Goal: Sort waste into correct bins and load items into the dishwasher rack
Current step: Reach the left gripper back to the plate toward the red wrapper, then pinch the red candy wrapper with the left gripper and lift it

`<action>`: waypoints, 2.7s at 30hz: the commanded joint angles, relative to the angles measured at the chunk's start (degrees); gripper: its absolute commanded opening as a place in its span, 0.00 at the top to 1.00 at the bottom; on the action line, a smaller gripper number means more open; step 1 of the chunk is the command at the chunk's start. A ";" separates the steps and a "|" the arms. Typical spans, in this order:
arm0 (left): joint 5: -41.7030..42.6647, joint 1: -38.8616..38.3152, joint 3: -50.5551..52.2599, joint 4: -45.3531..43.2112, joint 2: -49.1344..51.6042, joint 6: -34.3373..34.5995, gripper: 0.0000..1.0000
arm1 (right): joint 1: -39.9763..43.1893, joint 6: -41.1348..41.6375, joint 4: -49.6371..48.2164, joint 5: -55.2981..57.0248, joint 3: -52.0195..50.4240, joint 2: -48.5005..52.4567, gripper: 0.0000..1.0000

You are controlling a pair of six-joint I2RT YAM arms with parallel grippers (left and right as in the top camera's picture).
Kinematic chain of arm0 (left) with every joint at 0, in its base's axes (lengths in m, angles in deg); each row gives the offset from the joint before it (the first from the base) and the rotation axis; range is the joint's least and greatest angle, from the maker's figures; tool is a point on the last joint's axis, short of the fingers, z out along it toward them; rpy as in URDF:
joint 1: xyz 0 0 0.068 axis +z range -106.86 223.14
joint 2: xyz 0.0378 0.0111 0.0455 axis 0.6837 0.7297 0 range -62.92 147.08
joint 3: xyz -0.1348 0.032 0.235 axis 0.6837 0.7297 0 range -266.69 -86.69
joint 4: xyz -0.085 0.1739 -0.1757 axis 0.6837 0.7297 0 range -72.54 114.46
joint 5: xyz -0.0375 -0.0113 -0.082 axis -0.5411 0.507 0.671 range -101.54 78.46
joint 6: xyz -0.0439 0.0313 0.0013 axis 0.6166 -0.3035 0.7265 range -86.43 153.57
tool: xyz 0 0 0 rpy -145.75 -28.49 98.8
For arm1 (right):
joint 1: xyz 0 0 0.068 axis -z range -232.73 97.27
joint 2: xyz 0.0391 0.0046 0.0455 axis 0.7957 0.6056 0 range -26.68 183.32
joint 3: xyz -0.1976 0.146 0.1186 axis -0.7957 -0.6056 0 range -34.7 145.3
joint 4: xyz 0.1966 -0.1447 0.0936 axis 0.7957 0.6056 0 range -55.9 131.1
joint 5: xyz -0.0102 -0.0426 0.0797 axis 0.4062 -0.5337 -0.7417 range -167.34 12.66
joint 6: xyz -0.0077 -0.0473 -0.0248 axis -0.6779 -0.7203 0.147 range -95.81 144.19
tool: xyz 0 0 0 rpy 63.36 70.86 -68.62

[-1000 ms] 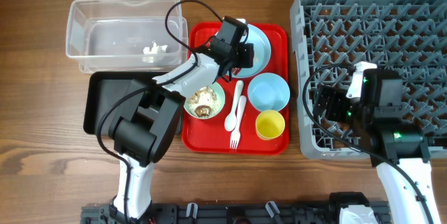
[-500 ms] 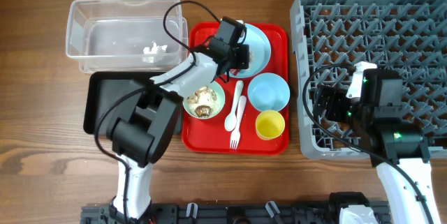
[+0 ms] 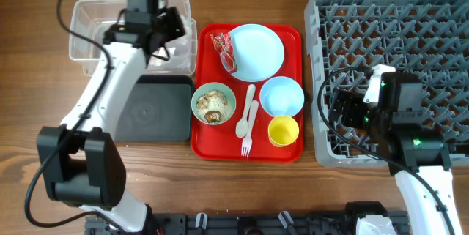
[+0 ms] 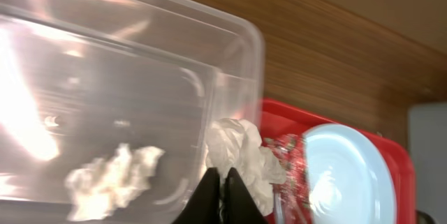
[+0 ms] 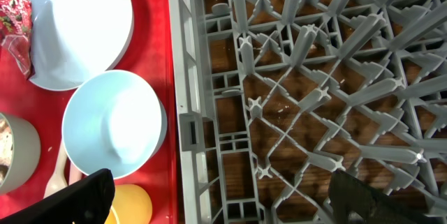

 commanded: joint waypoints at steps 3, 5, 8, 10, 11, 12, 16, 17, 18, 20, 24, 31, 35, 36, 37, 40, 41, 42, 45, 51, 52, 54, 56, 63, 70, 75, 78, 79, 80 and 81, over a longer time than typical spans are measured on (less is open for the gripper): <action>-0.50 2.51 -0.11 1.46 -0.24 -0.13 0.00 | -0.11 0.76 -0.33 1.03 1.33 0.07 0.00; 3.52 1.31 -0.11 1.53 -0.26 -0.15 0.00 | -0.11 0.76 -0.33 1.03 1.33 0.07 0.00; 7.61 -2.05 -0.11 1.46 -0.22 -0.11 0.00 | -0.11 0.76 -0.33 1.03 1.33 0.07 0.00; 7.37 -5.44 -0.11 1.44 0.07 -0.15 0.00 | -0.11 0.76 -0.33 1.03 1.33 0.07 0.00; 7.37 -7.48 -0.11 1.38 0.55 -0.15 0.00 | -0.11 0.74 -0.35 1.03 1.33 0.07 0.00; 7.37 -9.18 -0.11 1.14 1.18 -0.15 0.00 | -0.11 0.79 -0.33 1.03 1.33 0.07 0.00; 5.86 -13.75 -0.11 -0.26 4.96 -0.09 0.00 | -0.11 0.76 -0.26 1.03 1.33 0.07 0.00; 4.17 -14.62 -0.11 -0.44 5.97 0.13 0.00 | -0.11 0.76 -0.26 1.03 1.33 0.07 0.00; 0.87 -15.76 -0.11 -0.50 7.45 0.87 0.00 | -0.11 0.76 -0.24 1.03 1.33 0.07 0.00; -3.67 -16.87 -0.11 -0.63 9.42 1.57 0.00 | -0.11 0.76 -0.11 1.03 1.33 0.07 0.00; -4.90 -17.38 -0.11 -2.84 13.07 1.57 0.00 | -0.11 0.76 -0.09 1.03 1.33 0.07 0.00; -4.90 -17.38 -0.11 -7.02 16.48 1.55 0.17 | -0.11 0.79 -0.09 1.03 1.33 0.07 0.00; -4.92 -17.31 -0.11 -8.35 17.27 1.55 0.38 | -0.11 0.79 0.09 1.03 1.33 0.07 0.00; -4.90 -17.31 -0.11 -8.48 17.27 1.55 0.45 | -0.11 0.76 0.13 1.03 1.33 0.07 0.00; -4.90 -17.31 -0.11 -8.48 17.27 1.55 0.48 | -0.11 0.79 0.13 1.03 1.33 0.07 0.00; -4.87 -17.31 -0.11 -8.02 17.27 1.55 0.50 | -0.11 0.76 0.15 1.03 1.33 0.07 0.00; -4.87 -17.38 -0.11 -7.80 17.29 1.57 0.50 | -0.11 0.79 0.15 1.03 1.33 0.07 0.00; -4.87 -17.42 -0.11 -7.63 17.40 1.55 0.50 | -0.11 0.79 0.13 1.03 1.33 0.07 0.00; -4.76 -17.44 -0.11 -7.72 18.34 1.57 0.48 | -0.11 0.76 0.15 1.03 1.33 0.07 0.00; -3.98 -17.46 -0.13 -8.70 18.23 1.55 0.52 | -0.11 0.76 0.11 1.03 1.33 0.07 0.00; -4.00 -17.46 -0.13 -8.68 17.81 1.55 0.50 | -0.11 0.74 0.11 1.03 1.33 0.07 0.00; -4.04 -17.46 -0.13 -8.72 16.57 1.53 0.48 | -0.11 0.74 0.11 1.05 1.33 0.07 0.00; -4.04 -17.46 -0.13 -9.05 15.65 1.53 0.45 | -0.11 0.74 0.11 1.05 1.33 0.07 0.00; -4.04 -18.71 -0.13 -8.70 15.04 1.55 0.46 | -0.11 0.74 0.07 1.05 1.33 0.07 0.00; -4.00 -19.93 -0.13 -8.85 13.97 1.55 0.45 | -0.11 0.74 0.02 1.05 1.33 0.09 0.00; -3.17 -20.20 -0.13 -8.92 12.90 1.60 0.44 | -0.11 0.74 -0.13 1.03 1.33 1.27 0.00; -0.37 -20.83 -0.11 -7.19 13.31 4.57 0.47 | -0.11 0.76 -0.09 1.03 1.33 2.69 0.00; -0.48 -21.14 -0.11 -7.06 13.62 4.57 0.47 | -0.11 0.76 -0.07 1.03 1.33 2.95 0.00; -0.59 -21.44 -0.11 -7.23 14.08 4.57 0.47 | -0.11 0.74 -0.02 1.01 1.33 3.02 0.00; -0.59 -21.59 -0.11 -7.61 14.71 4.61 0.47 | -0.11 0.76 0.00 1.01 1.33 3.02 0.00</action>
